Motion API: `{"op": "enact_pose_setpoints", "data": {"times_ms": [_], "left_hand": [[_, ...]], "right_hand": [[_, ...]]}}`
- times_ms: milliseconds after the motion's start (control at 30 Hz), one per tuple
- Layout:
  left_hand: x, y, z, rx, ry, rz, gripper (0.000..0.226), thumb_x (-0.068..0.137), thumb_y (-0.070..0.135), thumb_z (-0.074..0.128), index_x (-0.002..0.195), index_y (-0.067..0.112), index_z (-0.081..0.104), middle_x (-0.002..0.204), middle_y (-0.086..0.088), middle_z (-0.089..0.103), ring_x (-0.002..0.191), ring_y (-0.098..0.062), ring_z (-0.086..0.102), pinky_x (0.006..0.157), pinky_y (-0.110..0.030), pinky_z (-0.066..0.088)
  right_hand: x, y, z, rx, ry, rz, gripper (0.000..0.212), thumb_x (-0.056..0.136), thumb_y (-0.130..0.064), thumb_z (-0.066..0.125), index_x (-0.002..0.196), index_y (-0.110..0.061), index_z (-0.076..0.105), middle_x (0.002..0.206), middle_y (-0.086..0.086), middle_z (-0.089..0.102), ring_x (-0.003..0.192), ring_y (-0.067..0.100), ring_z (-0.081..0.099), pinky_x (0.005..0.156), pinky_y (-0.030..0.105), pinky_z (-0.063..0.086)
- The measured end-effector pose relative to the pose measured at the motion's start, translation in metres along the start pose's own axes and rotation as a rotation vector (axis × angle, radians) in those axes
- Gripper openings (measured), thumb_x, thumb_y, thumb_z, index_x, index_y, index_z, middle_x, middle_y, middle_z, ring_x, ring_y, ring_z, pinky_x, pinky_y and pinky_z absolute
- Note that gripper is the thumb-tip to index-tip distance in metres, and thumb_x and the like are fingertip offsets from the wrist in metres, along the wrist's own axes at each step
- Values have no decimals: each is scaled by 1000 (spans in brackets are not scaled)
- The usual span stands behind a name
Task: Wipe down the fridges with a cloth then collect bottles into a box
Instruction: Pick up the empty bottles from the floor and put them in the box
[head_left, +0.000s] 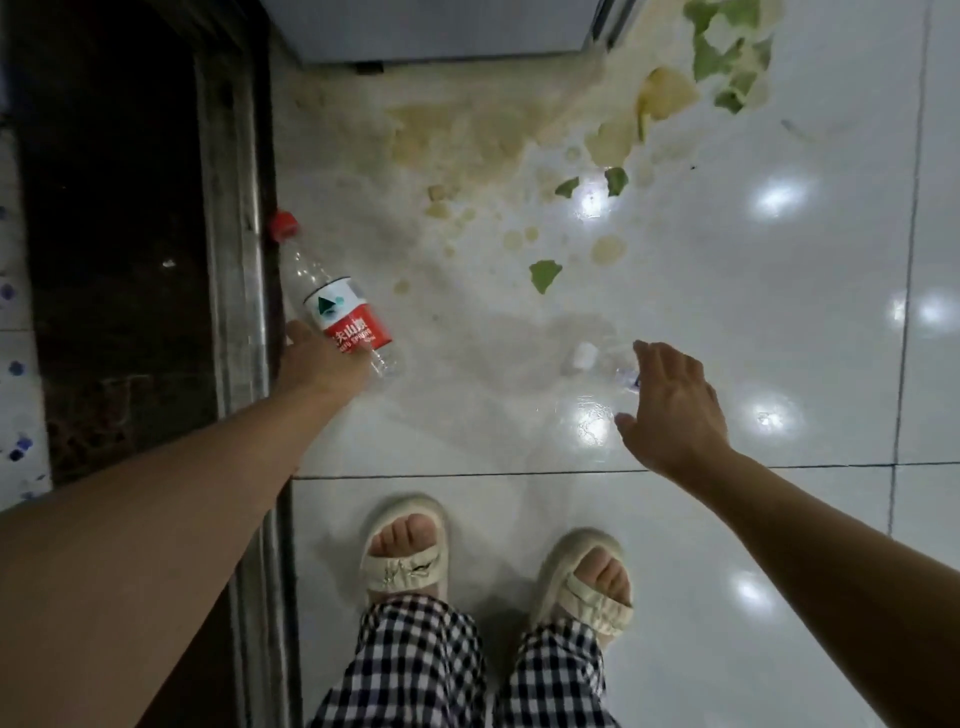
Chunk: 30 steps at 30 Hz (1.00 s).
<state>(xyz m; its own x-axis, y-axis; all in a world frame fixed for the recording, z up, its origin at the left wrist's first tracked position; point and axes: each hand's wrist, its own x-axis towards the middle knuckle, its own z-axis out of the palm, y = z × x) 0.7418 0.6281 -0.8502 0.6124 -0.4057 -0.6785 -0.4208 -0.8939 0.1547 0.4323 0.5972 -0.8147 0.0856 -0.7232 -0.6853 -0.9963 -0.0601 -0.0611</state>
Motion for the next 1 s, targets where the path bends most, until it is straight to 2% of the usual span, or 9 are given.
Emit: {"op": "enact_pose_setpoints", "data": {"times_ms": [133,300,400,500,700,833,1000], "left_hand": [[33,-3,30,-98,107,6,81,78,36,72,136,3,25,132,-19,49,112,-35,54,84,-35,41],[57,0,53,-140,192,-15,100,77,45,69,146,5,9,145,-14,37,126,-34,44,104,-37,34],[55,3,58,-122,248,-12,94,78,43,68,145,6,13,141,-18,40,123,-38,46,102,-41,37],[39,8,56,-41,220,59,81,80,42,65,137,4,22,133,-23,46,114,-42,51,94,-44,43],[-27,45,30,27,62,249,72,83,42,64,131,4,25,128,-22,49,109,-42,54,89,-45,45],[-90,98,3,-8,4,336,72,80,43,66,128,7,26,123,-18,55,103,-36,58,77,-34,42],[-175,176,-30,-8,-86,409,70,78,43,70,122,10,27,116,-15,57,93,-32,60,75,-36,50]], "right_hand": [[25,23,30,-34,27,86,84,81,-27,70,145,-10,18,145,11,29,131,31,29,104,40,32],[48,36,57,-45,66,104,85,83,-29,70,146,-13,16,146,10,30,132,30,29,107,40,28],[55,36,65,-62,122,102,64,85,-20,66,138,-15,30,135,10,41,124,29,38,104,39,30],[51,33,58,-57,138,113,58,85,-26,68,132,-15,36,126,10,46,116,29,43,95,38,34],[17,31,1,31,176,120,57,84,-33,68,127,-12,37,117,7,54,108,27,50,86,36,38],[-15,47,-64,99,203,161,57,84,-36,69,124,-10,37,116,8,55,109,27,51,85,37,39],[-60,90,-156,209,264,206,60,83,-37,69,127,-12,37,119,7,53,110,26,51,86,37,40]]}}
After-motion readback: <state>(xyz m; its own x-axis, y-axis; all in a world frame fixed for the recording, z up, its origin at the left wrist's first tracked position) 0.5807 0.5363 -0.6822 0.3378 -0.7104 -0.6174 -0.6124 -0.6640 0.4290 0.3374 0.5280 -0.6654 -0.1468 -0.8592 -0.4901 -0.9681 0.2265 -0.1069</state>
